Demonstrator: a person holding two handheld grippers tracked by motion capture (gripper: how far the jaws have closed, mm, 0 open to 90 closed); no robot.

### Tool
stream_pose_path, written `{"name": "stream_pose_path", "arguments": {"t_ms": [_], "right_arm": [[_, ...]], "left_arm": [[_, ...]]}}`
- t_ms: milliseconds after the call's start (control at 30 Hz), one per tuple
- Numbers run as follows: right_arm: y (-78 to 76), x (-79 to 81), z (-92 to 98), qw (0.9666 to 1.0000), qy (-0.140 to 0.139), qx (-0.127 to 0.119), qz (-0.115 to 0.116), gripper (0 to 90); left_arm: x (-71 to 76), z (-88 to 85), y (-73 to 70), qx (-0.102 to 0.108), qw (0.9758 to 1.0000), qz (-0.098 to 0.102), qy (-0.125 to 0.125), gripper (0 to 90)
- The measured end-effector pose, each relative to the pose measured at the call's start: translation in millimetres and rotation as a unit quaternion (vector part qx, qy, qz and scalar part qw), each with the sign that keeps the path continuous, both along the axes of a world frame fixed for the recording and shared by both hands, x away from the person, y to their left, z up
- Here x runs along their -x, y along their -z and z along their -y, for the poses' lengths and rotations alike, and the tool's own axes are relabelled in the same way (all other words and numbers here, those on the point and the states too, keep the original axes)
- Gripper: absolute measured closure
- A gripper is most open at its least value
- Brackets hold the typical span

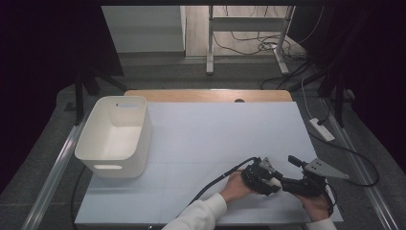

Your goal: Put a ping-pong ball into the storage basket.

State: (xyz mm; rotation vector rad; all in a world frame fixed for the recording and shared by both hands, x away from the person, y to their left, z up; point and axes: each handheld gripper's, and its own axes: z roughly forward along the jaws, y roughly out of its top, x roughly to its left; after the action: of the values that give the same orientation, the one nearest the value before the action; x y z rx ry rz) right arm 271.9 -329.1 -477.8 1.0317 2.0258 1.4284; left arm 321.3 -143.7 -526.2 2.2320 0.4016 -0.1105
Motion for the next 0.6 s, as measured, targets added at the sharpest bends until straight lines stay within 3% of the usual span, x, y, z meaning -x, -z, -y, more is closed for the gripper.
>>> {"name": "stream_pose_path", "arguments": {"t_ms": [600], "right_arm": [[0.9,-0.3,-1.0,1.0,-0.002,0.002,-0.001,14.8]], "left_arm": [[0.4,-17.8,-9.1,0.007,0.9999,0.004,-0.015,50.7]]}}
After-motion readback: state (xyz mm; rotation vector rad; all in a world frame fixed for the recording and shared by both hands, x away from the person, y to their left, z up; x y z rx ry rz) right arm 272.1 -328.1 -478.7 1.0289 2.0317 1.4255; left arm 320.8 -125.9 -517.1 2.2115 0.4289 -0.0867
